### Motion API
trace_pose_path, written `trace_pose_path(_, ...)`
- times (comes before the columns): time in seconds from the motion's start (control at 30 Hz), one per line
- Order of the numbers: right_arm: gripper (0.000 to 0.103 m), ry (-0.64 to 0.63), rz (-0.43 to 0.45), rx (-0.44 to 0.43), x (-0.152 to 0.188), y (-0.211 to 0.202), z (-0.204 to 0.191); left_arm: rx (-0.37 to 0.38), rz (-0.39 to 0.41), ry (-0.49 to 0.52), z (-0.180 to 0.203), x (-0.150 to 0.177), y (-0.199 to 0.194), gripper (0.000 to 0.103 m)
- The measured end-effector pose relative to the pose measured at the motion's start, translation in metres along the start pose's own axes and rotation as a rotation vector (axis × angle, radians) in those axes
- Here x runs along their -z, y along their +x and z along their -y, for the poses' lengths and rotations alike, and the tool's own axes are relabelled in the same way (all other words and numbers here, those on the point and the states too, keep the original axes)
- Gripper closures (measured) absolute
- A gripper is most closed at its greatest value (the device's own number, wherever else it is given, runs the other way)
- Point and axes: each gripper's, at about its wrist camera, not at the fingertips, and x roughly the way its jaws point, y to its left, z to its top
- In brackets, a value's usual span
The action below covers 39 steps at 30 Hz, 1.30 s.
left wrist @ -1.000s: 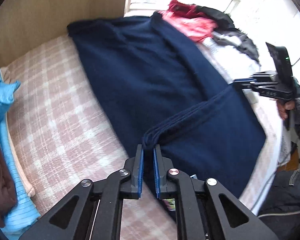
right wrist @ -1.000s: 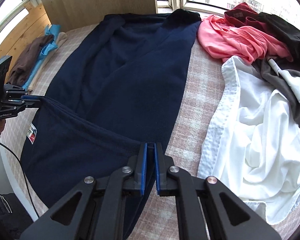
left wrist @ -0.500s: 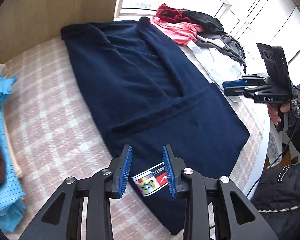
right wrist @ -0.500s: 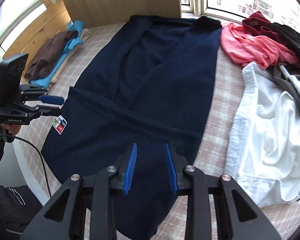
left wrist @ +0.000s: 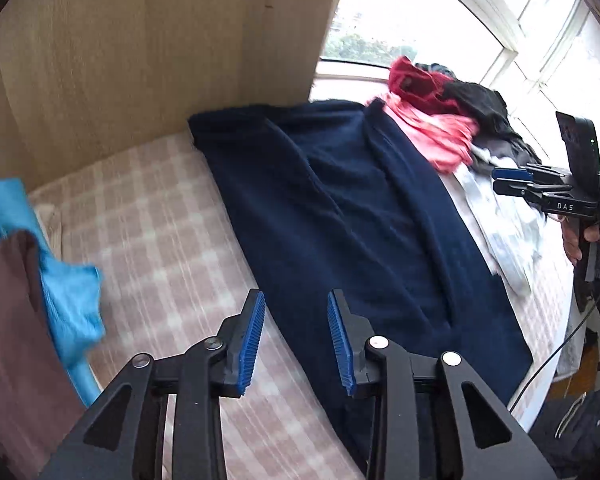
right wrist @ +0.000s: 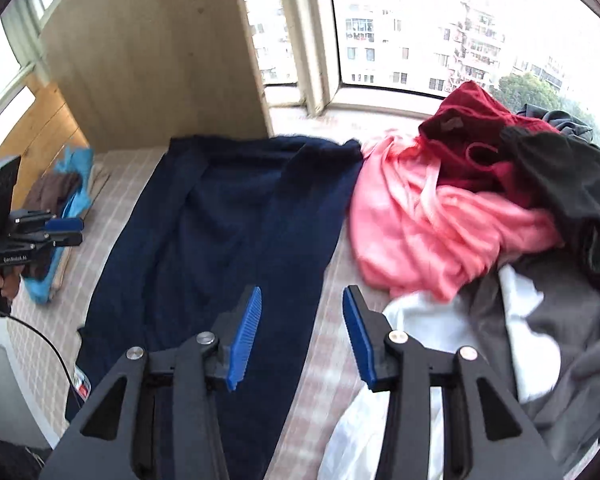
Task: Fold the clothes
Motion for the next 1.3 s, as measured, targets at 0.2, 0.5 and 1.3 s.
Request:
trace_pose_path(0.2,0.061,-0.016,0.008,0.039,-0.069,0.061,0.029,-0.069,0.012,-0.010,-0.035,-0.074,0.051,0.072)
trace_pose_path(0.5,0.061,-0.007,-0.034,-0.045,-0.099,0.124,0.063,-0.079,0.001,-0.060,-0.074,-0.105,0.099,0.072)
trace_pose_path(1.3,0.056,-0.248,-0.083,-0.073,-0.119,0.163,0.039,-0.133,0.022,0.018,-0.061,-0.100,0.113,0.063)
